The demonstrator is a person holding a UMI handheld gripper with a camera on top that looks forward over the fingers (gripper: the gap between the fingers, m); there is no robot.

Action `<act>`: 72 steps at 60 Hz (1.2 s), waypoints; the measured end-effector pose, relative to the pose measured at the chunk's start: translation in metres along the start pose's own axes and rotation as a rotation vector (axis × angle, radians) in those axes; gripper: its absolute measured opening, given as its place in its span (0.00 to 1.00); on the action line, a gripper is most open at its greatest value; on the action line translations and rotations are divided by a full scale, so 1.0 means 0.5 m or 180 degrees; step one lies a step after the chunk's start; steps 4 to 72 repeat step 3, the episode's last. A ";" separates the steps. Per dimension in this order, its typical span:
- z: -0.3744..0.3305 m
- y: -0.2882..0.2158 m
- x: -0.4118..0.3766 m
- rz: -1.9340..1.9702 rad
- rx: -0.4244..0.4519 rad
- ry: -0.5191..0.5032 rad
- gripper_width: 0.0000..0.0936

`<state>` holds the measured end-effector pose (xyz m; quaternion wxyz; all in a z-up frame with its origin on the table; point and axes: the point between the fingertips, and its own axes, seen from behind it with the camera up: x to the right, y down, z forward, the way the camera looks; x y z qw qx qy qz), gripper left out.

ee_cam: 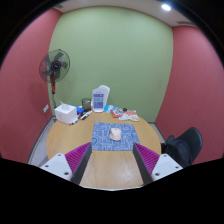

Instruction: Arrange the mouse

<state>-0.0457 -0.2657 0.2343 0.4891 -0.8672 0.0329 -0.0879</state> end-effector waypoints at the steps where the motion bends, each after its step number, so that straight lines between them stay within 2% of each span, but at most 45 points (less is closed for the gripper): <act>1: -0.003 0.000 0.000 -0.0006 -0.0001 -0.0002 0.90; 72: -0.006 0.000 -0.002 -0.0012 -0.0001 -0.0003 0.90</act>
